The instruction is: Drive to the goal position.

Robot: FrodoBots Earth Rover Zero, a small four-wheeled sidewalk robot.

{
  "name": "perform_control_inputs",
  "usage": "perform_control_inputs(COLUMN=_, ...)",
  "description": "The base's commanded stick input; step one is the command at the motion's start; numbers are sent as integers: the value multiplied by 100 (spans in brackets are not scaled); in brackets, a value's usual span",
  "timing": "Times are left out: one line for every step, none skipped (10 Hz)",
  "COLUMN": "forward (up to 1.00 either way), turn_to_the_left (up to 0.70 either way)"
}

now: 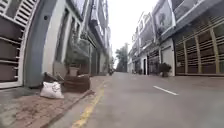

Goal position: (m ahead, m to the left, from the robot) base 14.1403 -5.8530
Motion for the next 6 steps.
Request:
perform_control_inputs(forward=100, turn_to_the_left=1)
perform_control_inputs(forward=100, turn_to_the_left=1)
perform_control_inputs(forward=100, turn_to_the_left=1)
perform_control_inputs(forward=100, turn_to_the_left=1)
perform_control_inputs(forward=100, turn_to_the_left=1)
perform_control_inputs(forward=100, turn_to_the_left=1)
